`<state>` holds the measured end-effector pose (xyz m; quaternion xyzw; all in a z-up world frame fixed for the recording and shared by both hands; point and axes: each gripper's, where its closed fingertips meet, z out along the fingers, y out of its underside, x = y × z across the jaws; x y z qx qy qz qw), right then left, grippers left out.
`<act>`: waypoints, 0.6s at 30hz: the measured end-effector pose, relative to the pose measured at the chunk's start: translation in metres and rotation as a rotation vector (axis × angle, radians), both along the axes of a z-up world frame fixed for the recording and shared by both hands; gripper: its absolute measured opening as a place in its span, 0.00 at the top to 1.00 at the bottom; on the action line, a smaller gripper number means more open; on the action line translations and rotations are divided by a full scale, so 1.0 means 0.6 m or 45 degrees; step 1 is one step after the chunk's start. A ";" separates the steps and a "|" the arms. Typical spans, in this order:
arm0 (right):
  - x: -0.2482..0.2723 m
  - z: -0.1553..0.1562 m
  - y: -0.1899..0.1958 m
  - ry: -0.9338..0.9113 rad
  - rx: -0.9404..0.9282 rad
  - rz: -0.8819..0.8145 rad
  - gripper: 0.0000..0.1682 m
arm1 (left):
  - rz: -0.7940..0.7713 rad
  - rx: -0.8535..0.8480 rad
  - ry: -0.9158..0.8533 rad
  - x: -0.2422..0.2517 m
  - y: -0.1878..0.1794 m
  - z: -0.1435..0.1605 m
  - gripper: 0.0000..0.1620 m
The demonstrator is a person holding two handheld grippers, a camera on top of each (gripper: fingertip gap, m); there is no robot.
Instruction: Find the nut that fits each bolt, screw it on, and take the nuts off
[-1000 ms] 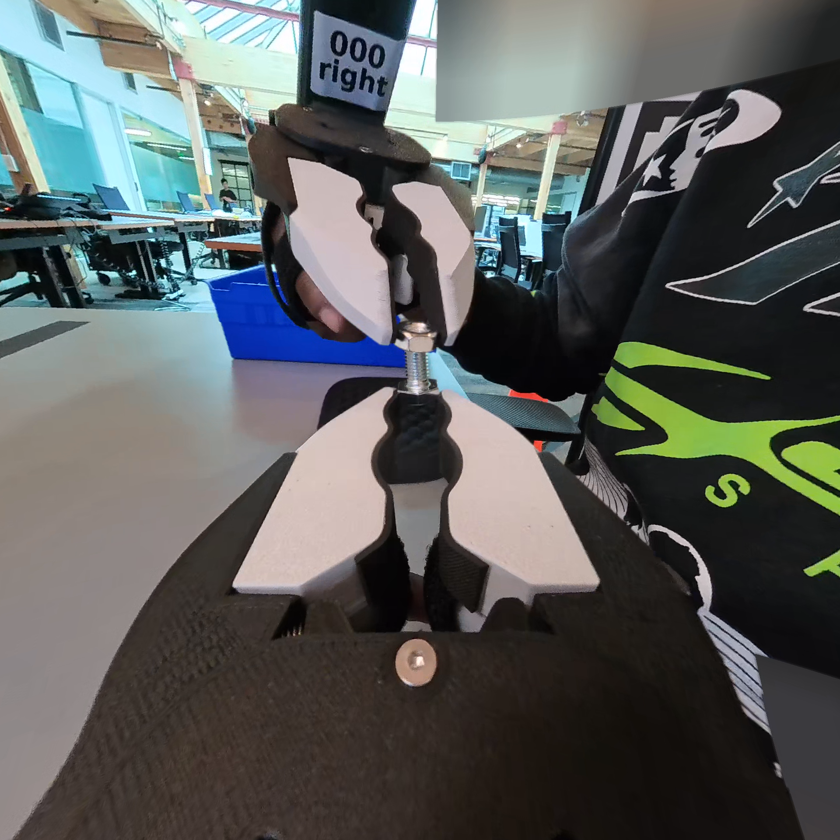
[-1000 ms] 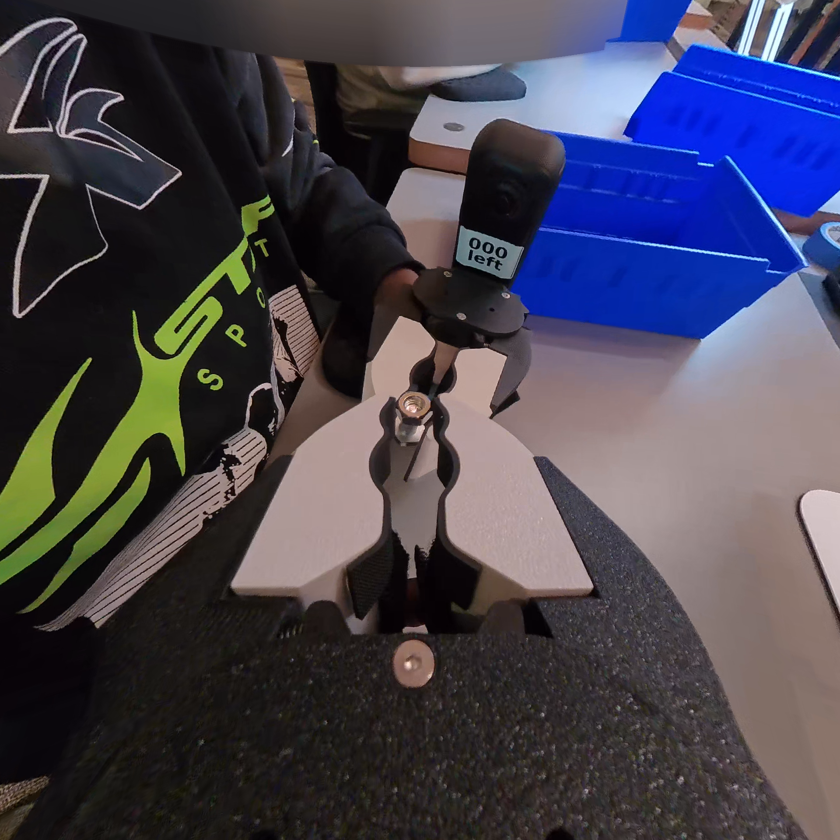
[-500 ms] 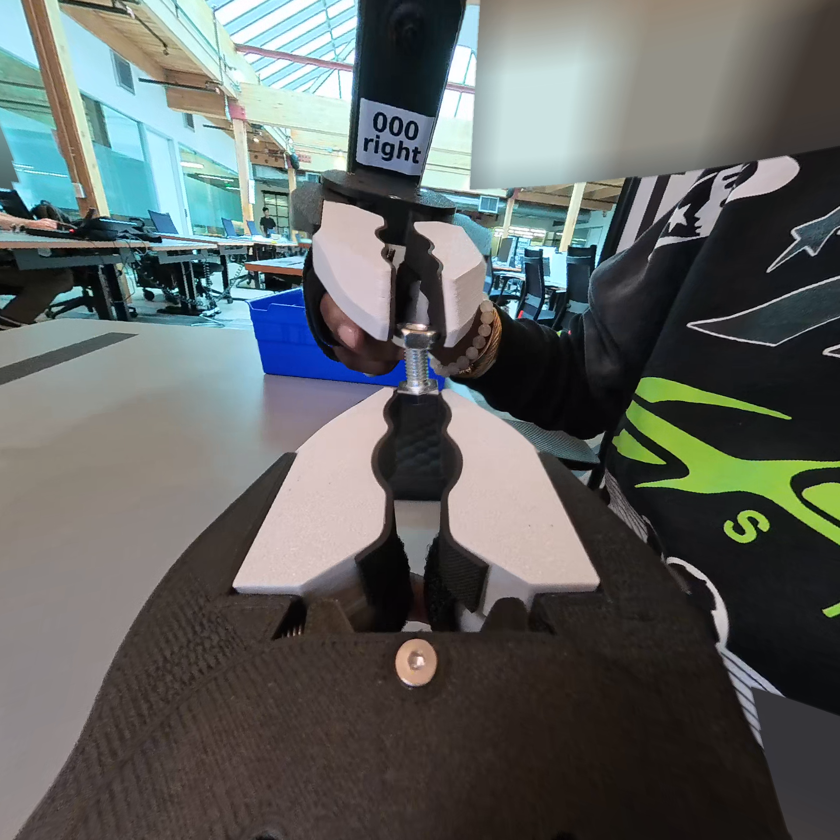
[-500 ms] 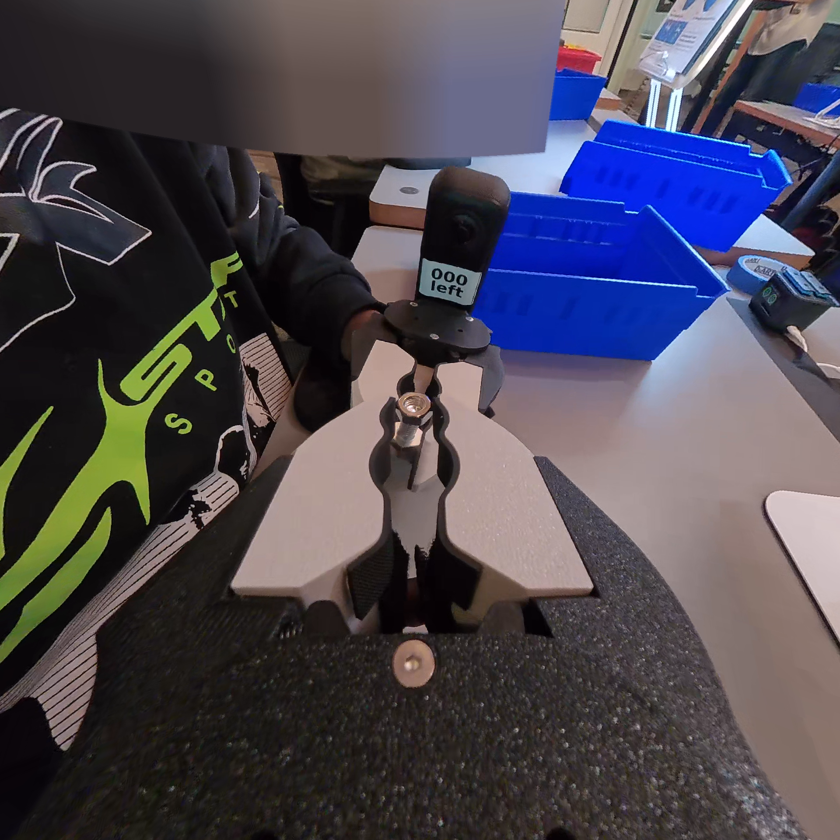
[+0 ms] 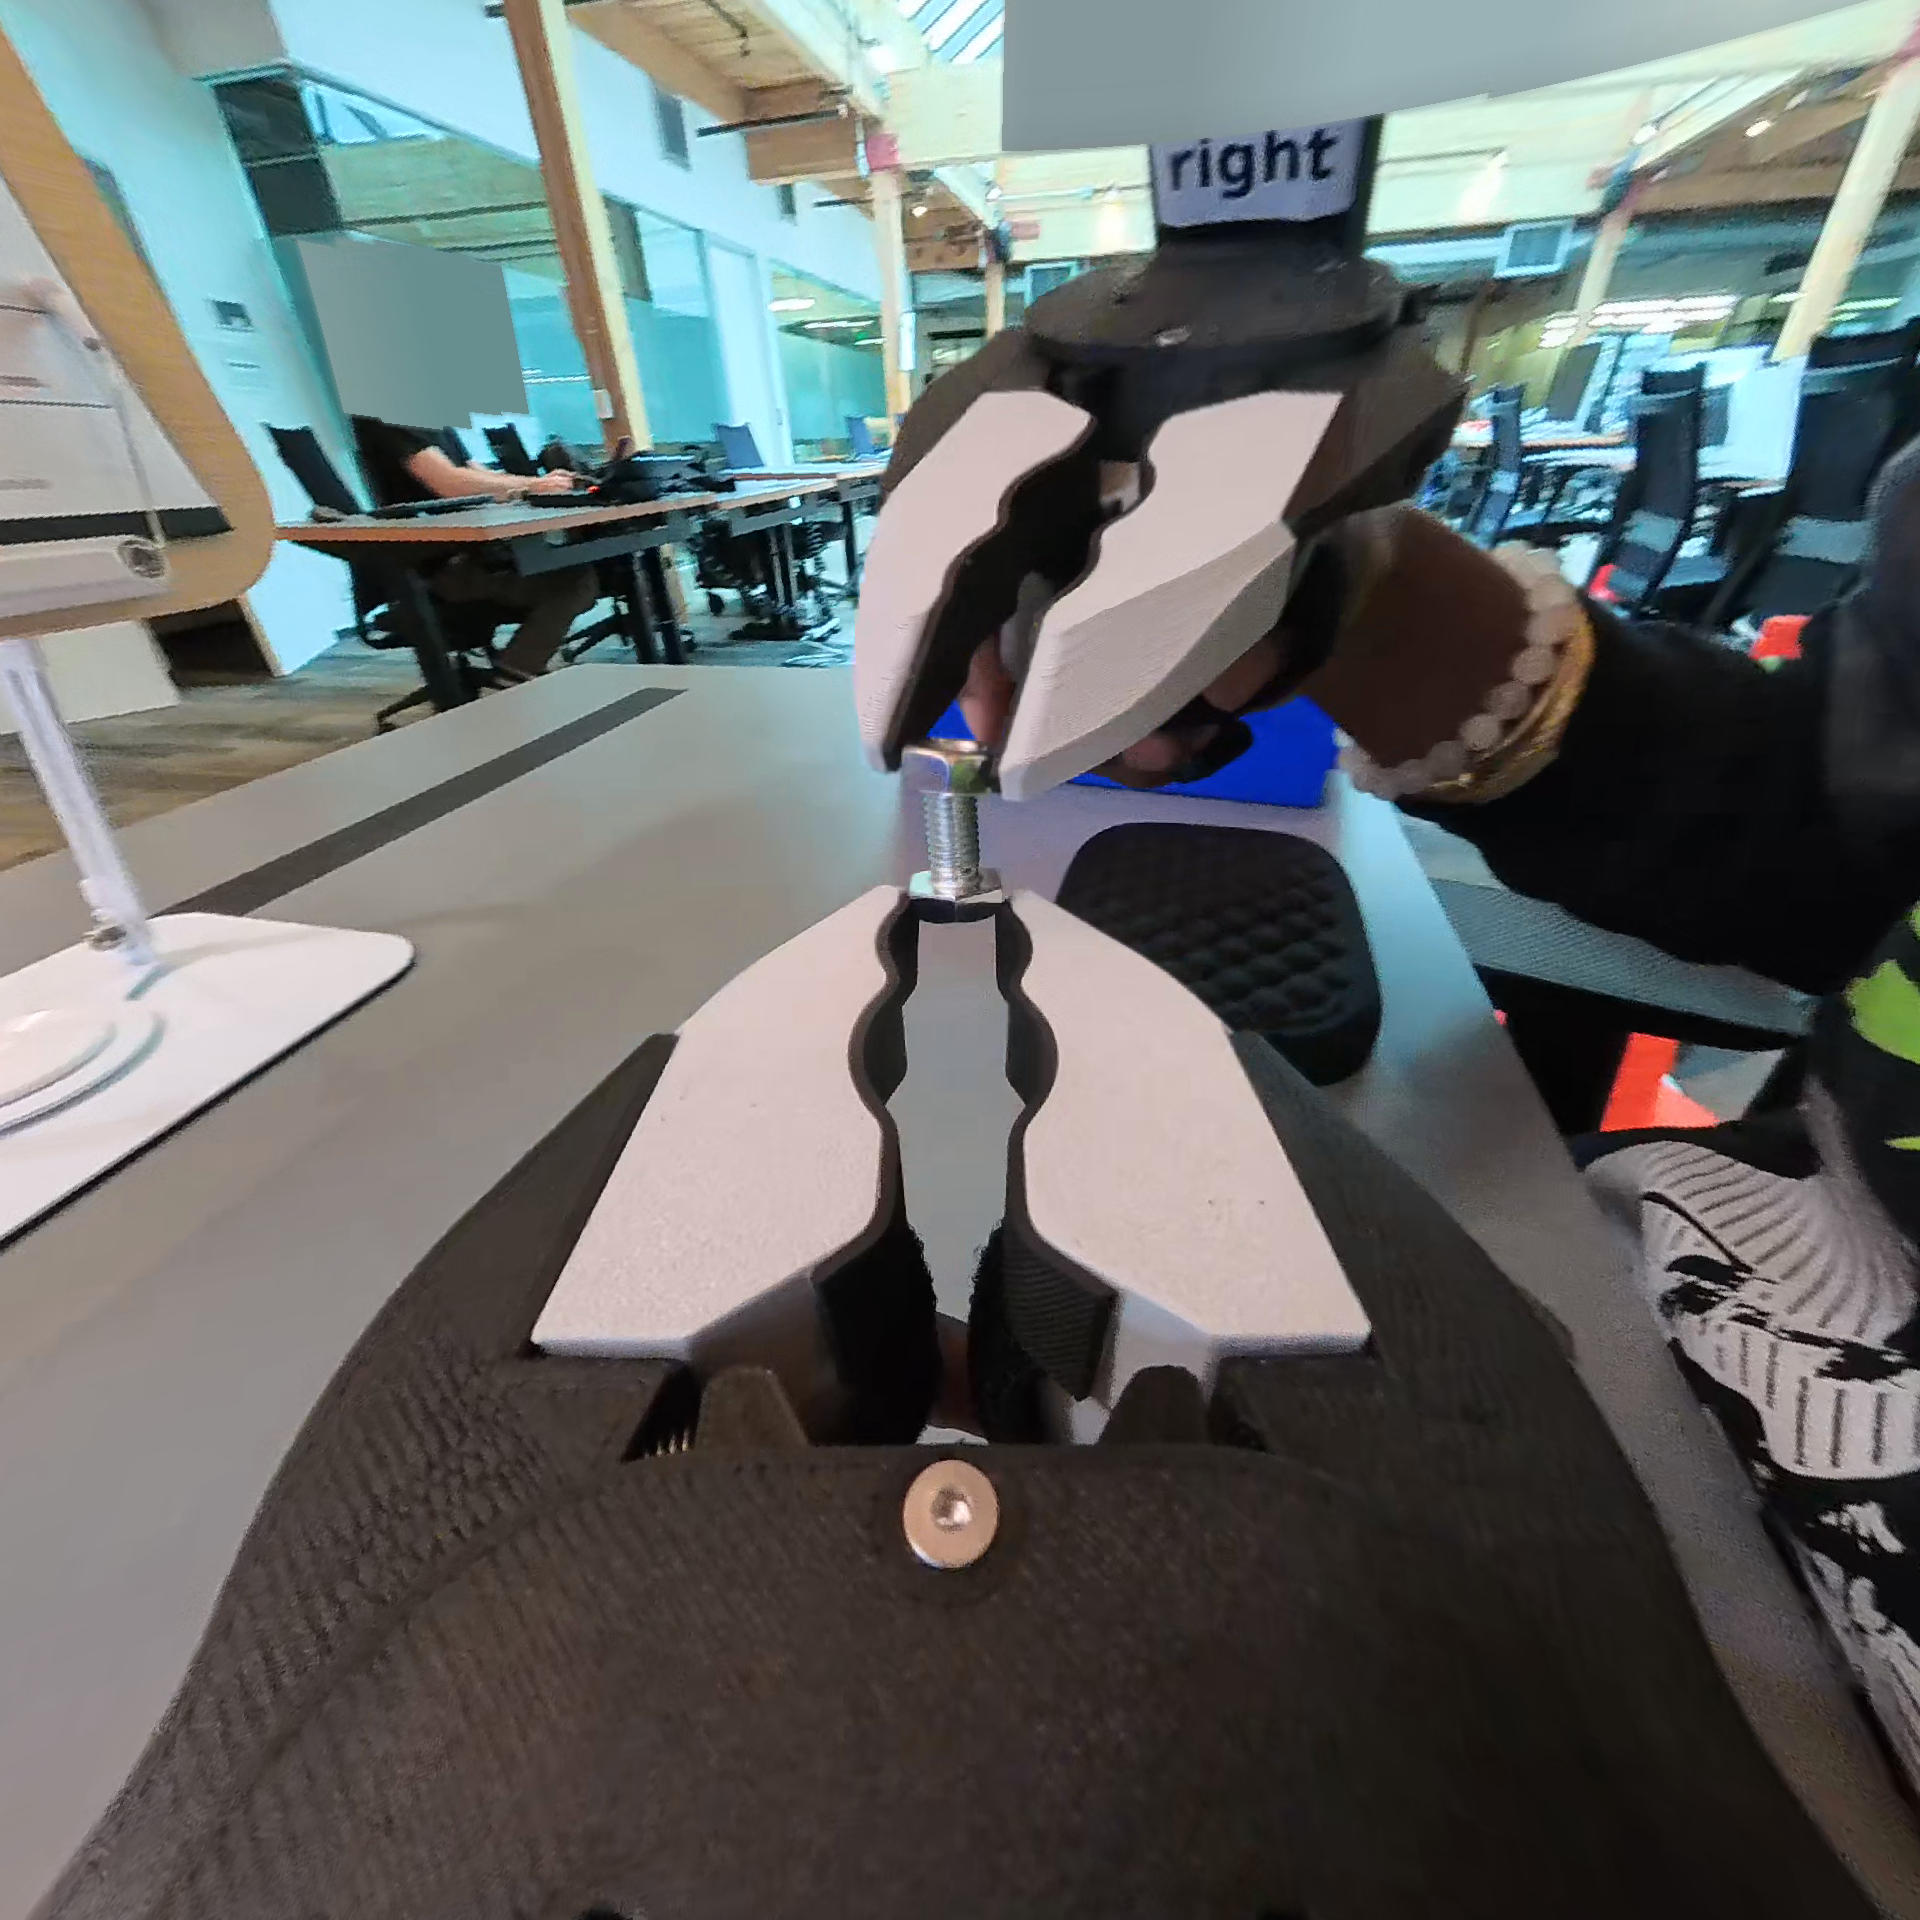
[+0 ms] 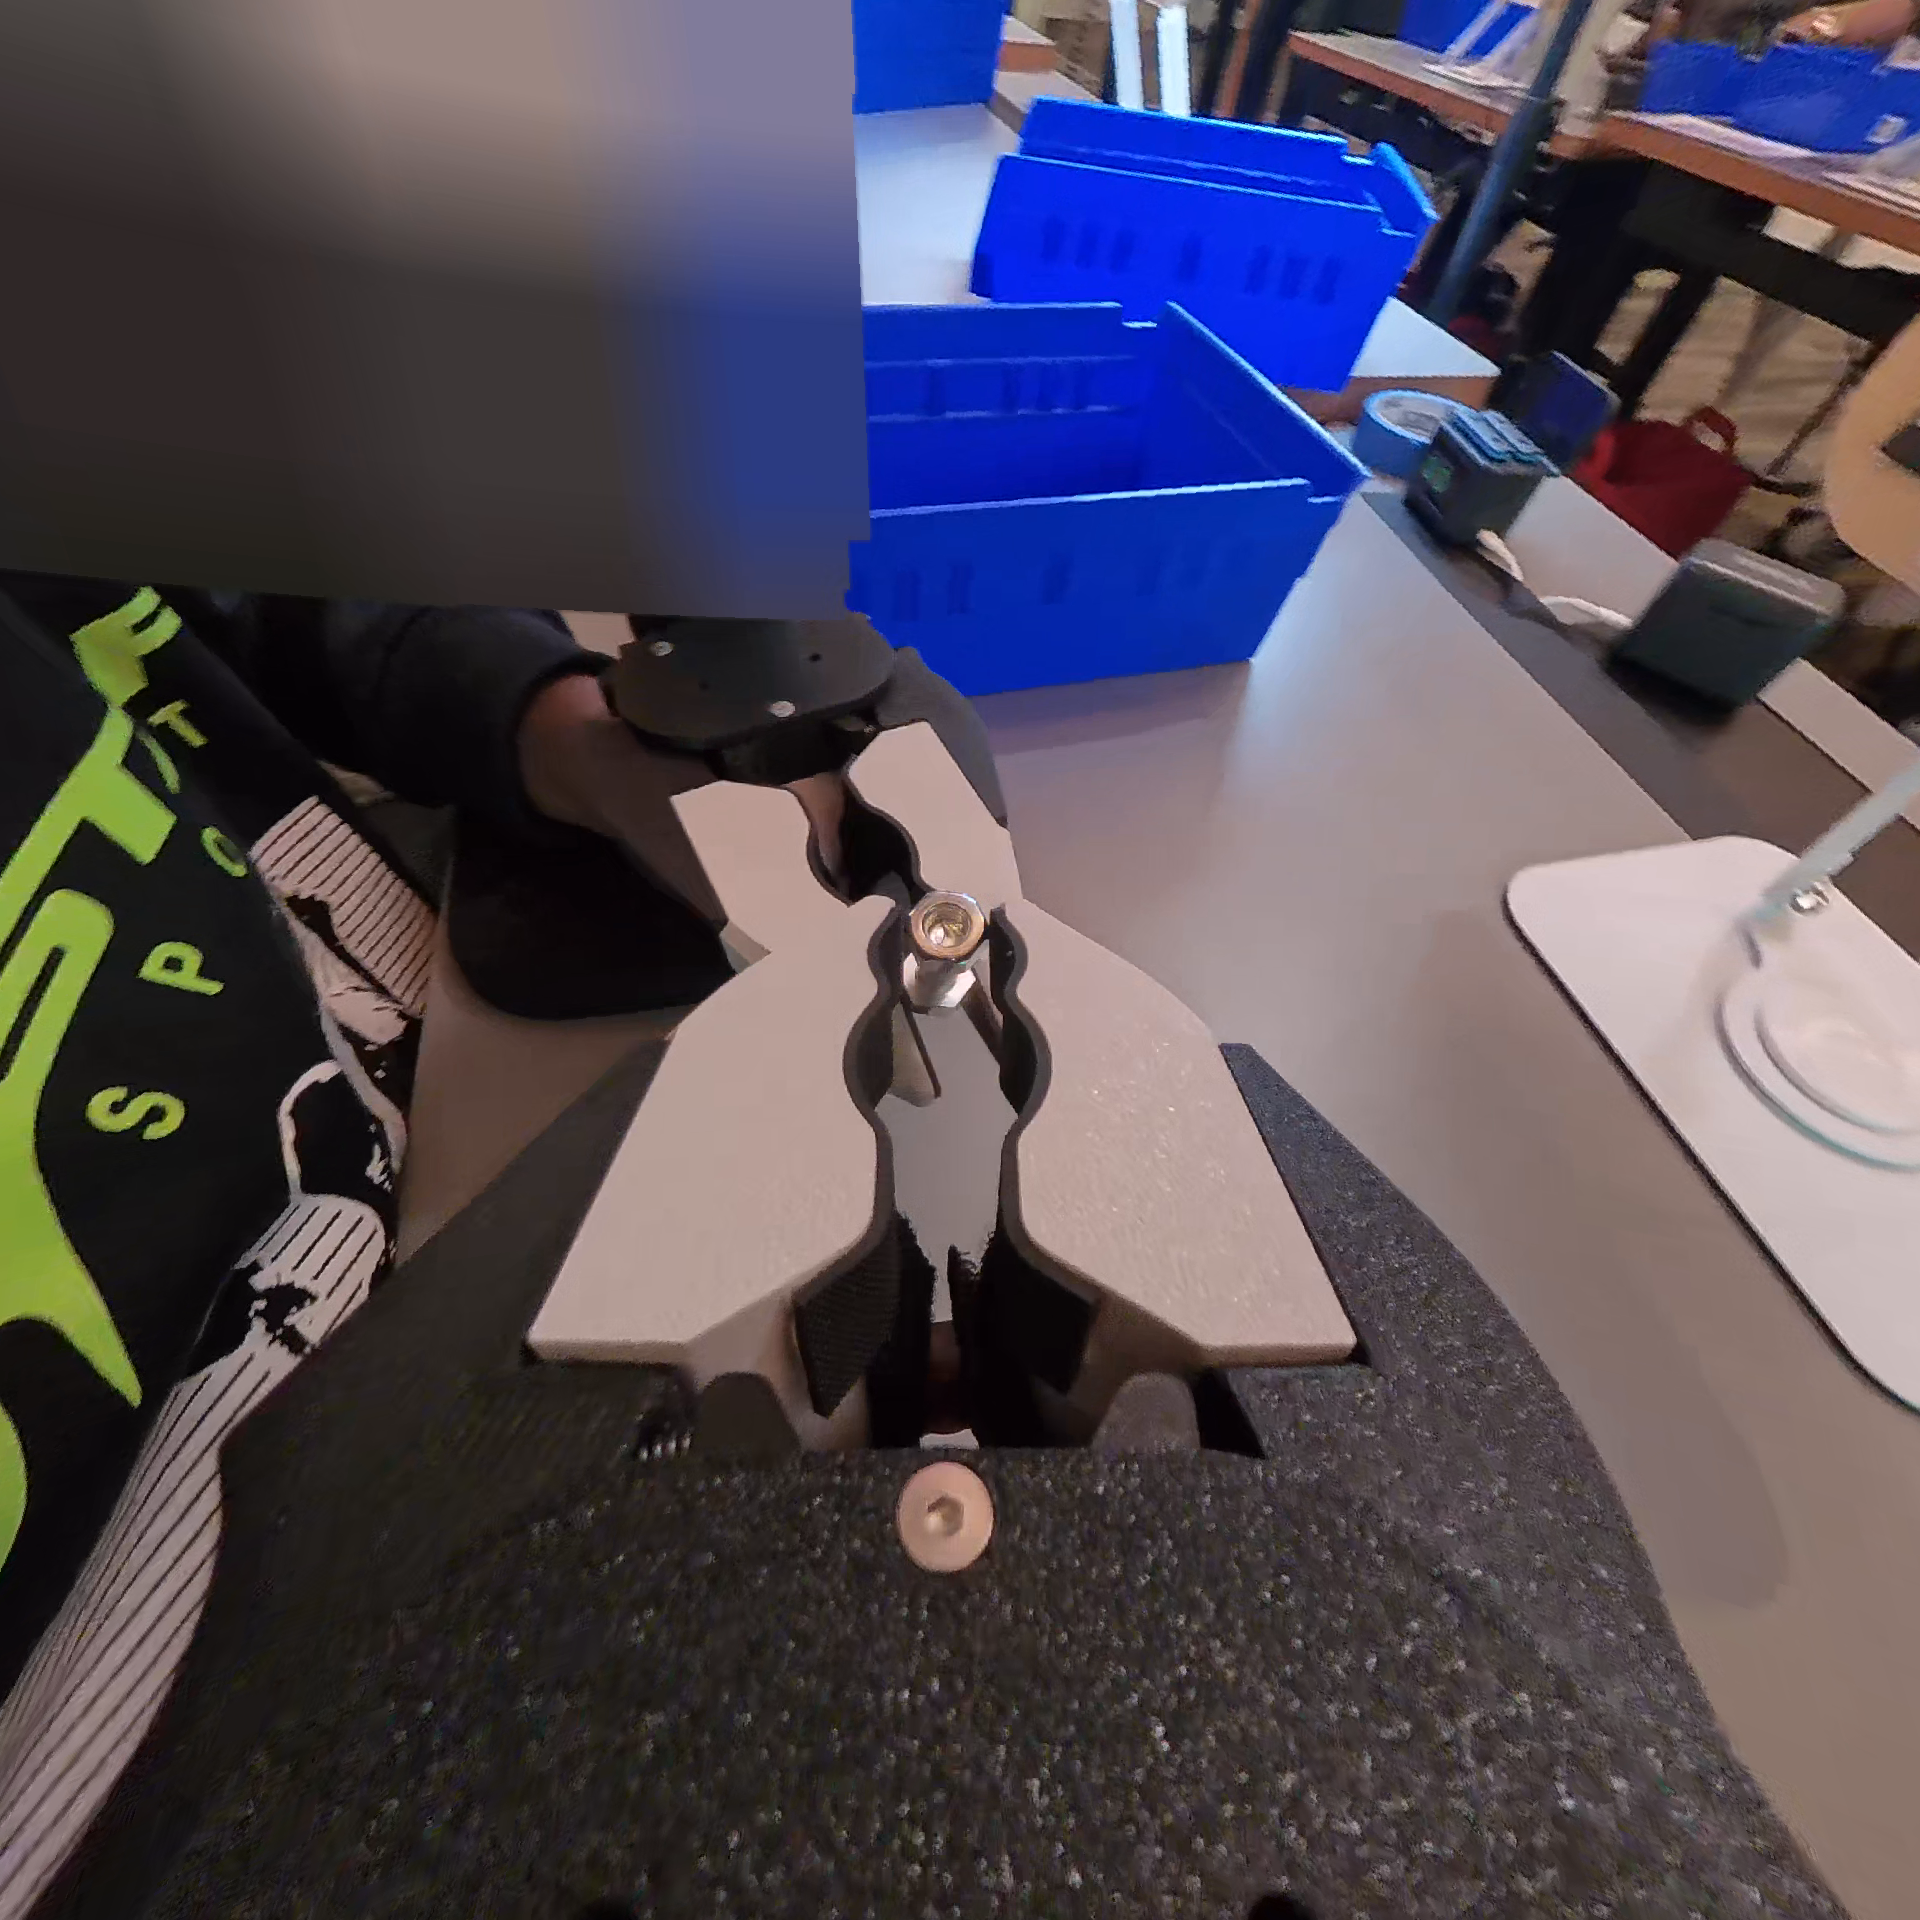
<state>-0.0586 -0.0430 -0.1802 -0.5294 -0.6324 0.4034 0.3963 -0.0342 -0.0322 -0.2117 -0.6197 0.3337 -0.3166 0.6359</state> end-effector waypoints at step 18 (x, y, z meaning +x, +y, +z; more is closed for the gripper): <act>-0.002 0.005 0.001 0.216 -0.177 -0.033 0.82 | -0.065 -0.108 -0.124 -0.003 0.001 0.003 0.91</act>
